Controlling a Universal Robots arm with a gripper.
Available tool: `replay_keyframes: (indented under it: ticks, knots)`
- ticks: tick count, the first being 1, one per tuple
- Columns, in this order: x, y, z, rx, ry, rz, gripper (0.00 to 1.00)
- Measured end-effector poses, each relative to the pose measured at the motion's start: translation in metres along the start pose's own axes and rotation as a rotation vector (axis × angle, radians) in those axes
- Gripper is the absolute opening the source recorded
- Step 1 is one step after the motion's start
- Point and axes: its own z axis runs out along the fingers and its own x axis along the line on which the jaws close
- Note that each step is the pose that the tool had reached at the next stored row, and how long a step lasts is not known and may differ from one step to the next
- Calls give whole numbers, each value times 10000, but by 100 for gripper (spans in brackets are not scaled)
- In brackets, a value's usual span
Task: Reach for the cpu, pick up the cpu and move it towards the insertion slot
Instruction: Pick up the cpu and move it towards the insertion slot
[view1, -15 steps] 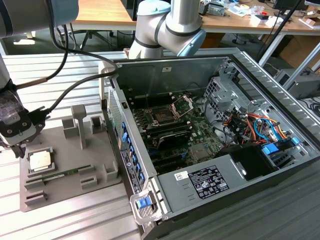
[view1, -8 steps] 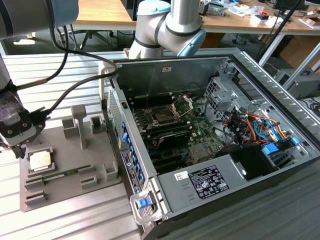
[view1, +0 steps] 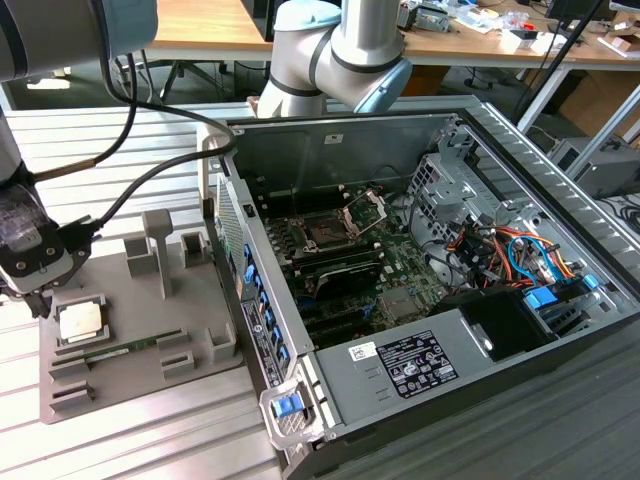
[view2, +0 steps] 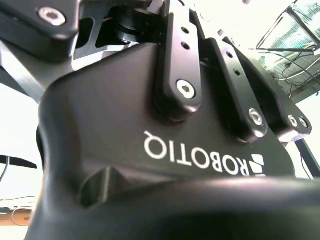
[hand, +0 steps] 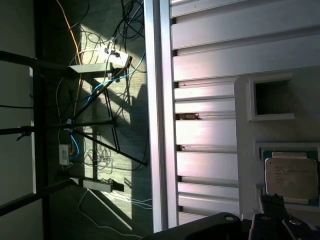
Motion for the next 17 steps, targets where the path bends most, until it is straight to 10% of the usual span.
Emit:
replay_keyframes:
  ticks: [17]
  knots:
    - [0, 3, 41, 47, 1, 0, 11]
